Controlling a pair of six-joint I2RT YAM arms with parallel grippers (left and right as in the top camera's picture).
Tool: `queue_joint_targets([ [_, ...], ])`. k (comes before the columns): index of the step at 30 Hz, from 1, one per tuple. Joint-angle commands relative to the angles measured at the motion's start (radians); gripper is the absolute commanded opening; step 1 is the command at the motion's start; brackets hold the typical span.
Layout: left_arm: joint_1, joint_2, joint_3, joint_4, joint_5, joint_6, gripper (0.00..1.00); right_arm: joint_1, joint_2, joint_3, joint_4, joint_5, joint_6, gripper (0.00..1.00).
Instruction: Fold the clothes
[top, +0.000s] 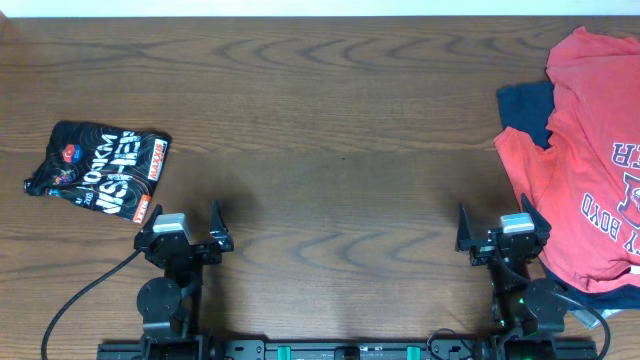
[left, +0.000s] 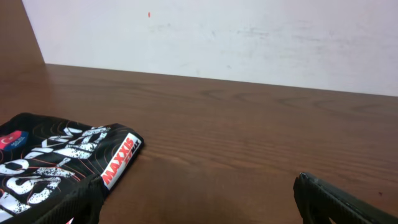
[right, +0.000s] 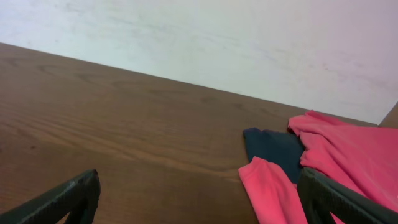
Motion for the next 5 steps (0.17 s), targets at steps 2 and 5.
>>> queue_joint_targets([
  [2,0.006,-0.006,-0.028,-0.016,-0.008,0.013,0.98,0.008,-0.004,-0.003,-0.002,-0.007,-0.006,0.99],
  [5,0.006,-0.006,-0.028,-0.016,-0.008,0.013,0.98,0.008,-0.004,-0.003,-0.002,-0.007,-0.006,0.99],
])
